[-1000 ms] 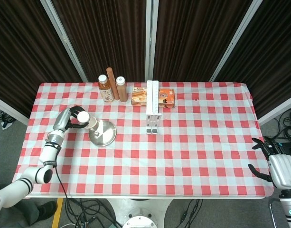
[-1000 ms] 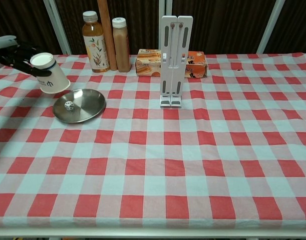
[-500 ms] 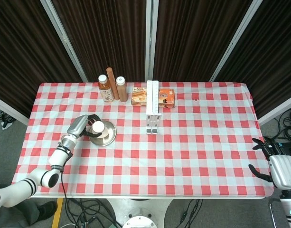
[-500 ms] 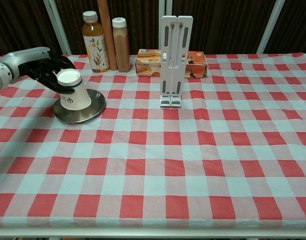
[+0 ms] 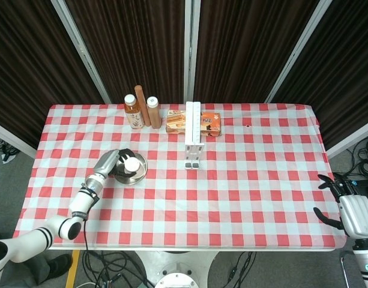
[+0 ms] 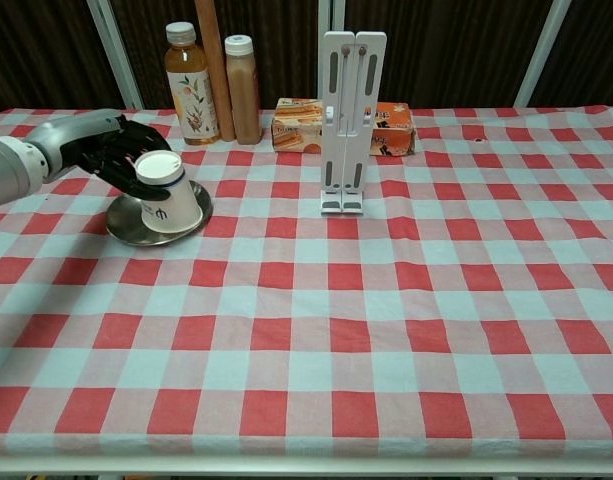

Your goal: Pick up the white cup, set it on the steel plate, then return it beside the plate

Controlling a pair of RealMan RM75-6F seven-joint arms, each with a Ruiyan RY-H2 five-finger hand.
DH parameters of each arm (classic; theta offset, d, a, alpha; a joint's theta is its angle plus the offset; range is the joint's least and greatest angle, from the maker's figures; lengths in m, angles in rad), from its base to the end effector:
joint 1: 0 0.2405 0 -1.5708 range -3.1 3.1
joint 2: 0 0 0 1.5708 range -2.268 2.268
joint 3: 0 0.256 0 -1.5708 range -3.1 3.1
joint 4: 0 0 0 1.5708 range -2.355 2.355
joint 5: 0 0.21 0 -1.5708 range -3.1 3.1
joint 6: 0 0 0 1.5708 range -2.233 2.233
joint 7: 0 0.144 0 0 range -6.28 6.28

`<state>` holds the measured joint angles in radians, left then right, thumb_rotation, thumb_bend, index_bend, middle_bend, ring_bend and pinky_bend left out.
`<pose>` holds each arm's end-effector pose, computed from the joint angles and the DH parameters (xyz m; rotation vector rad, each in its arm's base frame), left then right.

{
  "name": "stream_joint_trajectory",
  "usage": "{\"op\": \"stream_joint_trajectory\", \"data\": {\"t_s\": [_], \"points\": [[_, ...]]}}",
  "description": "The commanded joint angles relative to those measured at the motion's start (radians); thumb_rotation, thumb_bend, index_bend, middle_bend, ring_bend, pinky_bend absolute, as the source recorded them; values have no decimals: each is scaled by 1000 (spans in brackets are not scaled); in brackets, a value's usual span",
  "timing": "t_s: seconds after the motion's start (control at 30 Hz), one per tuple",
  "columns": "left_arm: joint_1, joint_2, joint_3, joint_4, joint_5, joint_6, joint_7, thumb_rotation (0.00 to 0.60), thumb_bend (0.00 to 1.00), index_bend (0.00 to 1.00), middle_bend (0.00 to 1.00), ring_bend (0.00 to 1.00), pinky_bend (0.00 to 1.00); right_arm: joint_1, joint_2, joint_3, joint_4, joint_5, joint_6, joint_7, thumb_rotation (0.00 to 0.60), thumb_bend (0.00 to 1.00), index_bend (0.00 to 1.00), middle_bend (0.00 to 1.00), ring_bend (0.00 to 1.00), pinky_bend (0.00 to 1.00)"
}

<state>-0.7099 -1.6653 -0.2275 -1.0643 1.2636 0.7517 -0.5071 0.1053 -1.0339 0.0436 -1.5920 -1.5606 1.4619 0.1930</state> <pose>-0.2138 0.3818 -0.0328 -1.5401 -1.6006 -1.1310 -0.3113 -0.1866 0.1814 1.4281 -0.9591 0.9964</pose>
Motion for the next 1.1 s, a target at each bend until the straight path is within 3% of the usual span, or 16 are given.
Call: {"op": "stream_joint_trajectory", "data": {"t_s": [0.03, 0.37, 0.7, 0.83, 1.0, 1.1], "points": [[-3, -9, 8, 8, 6, 6, 9, 600, 264, 514, 523, 397, 393, 1, 1, 1, -1, 1, -2, -1, 600, 161, 158, 356, 103, 175], [15, -66, -34, 157, -91, 32, 68, 600, 267, 514, 523, 397, 389, 2, -1, 0, 1, 3, -4, 4, 600, 160, 158, 356, 103, 175], [21, -19, -7, 22, -22, 57, 63, 600, 264, 514, 523, 397, 388, 4, 0, 0, -3, 2, -5, -1, 600, 160, 158, 356, 103, 175], [13, -32, -9, 62, -40, 43, 88, 600, 266, 514, 522, 397, 387, 3, 1, 1, -3, 4, -3, 0, 600, 160, 158, 356, 103, 175], [15, -68, -46, 142, -103, 26, 66, 600, 272, 514, 522, 397, 385, 2, -1, -1, -2, 2, -3, 1, 600, 160, 158, 356, 103, 175], [23, -63, -40, 130, -93, 25, 49, 600, 272, 514, 522, 397, 385, 2, -2, -2, -1, 1, -3, 1, 600, 160, 158, 356, 103, 175]]}}
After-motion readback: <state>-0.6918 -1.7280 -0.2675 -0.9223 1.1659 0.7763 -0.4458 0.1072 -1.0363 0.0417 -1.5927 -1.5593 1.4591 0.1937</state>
